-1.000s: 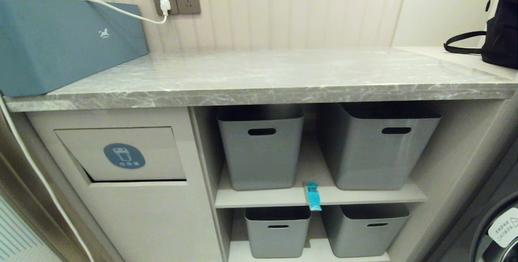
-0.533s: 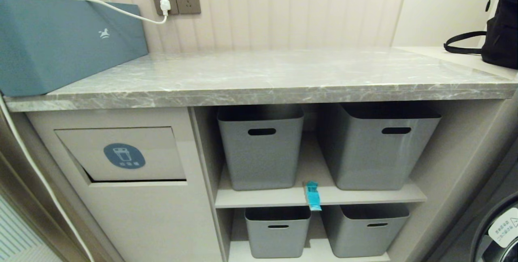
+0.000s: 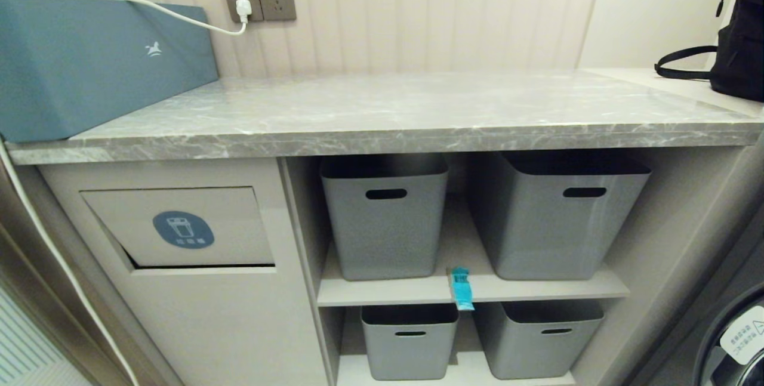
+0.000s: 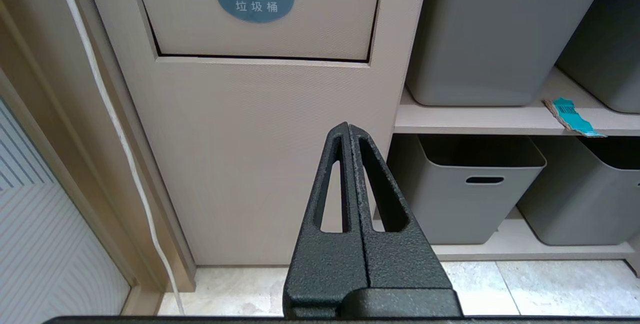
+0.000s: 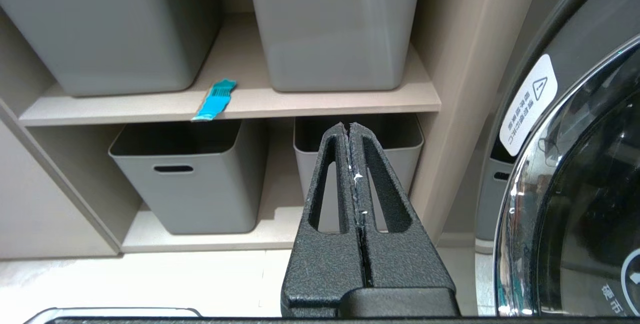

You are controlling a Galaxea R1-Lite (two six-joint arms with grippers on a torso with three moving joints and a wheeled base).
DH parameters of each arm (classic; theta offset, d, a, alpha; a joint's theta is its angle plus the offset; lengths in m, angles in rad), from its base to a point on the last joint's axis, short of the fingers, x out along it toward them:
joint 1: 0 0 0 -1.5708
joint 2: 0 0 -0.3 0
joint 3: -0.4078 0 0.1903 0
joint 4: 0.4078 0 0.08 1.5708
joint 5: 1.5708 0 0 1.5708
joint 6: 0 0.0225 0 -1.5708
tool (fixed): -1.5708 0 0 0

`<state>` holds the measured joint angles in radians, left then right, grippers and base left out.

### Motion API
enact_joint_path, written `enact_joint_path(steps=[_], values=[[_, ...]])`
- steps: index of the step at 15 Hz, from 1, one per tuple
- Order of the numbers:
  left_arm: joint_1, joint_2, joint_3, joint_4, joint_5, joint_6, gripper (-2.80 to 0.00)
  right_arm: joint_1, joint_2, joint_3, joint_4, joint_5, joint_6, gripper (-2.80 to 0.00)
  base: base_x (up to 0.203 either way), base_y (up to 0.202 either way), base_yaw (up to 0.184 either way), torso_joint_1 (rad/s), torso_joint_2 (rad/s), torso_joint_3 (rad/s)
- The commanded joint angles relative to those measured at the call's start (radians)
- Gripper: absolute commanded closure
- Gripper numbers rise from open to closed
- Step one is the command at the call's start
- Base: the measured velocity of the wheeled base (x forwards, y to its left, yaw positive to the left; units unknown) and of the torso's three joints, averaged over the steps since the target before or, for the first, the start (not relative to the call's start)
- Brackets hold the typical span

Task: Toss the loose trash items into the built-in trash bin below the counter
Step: Pick up the garbage

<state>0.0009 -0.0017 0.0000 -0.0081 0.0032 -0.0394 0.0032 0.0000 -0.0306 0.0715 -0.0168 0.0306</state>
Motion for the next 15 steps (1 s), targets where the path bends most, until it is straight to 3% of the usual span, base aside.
enact_joint_path(steps=[1, 5, 15], values=[[0.000, 0.003, 0.002, -0.001, 0.000, -0.001, 0.00, 0.000, 0.000, 0.000, 0.001, 0.000, 0.000, 0.00, 0.000, 0.000, 0.000, 0.000, 0.00, 0.000], [0.001, 0.003, 0.002, 0.000, -0.003, -0.002, 0.00, 0.000, 0.000, 0.000, 0.001, 0.000, 0.000, 0.00, -0.136, 0.000, 0.001, 0.002, 0.00, 0.000], [-0.001, 0.003, 0.002, 0.002, -0.008, 0.037, 0.00, 0.000, 0.000, 0.000, 0.001, 0.000, 0.000, 0.00, 0.000, 0.000, 0.000, 0.000, 0.00, 0.000]])
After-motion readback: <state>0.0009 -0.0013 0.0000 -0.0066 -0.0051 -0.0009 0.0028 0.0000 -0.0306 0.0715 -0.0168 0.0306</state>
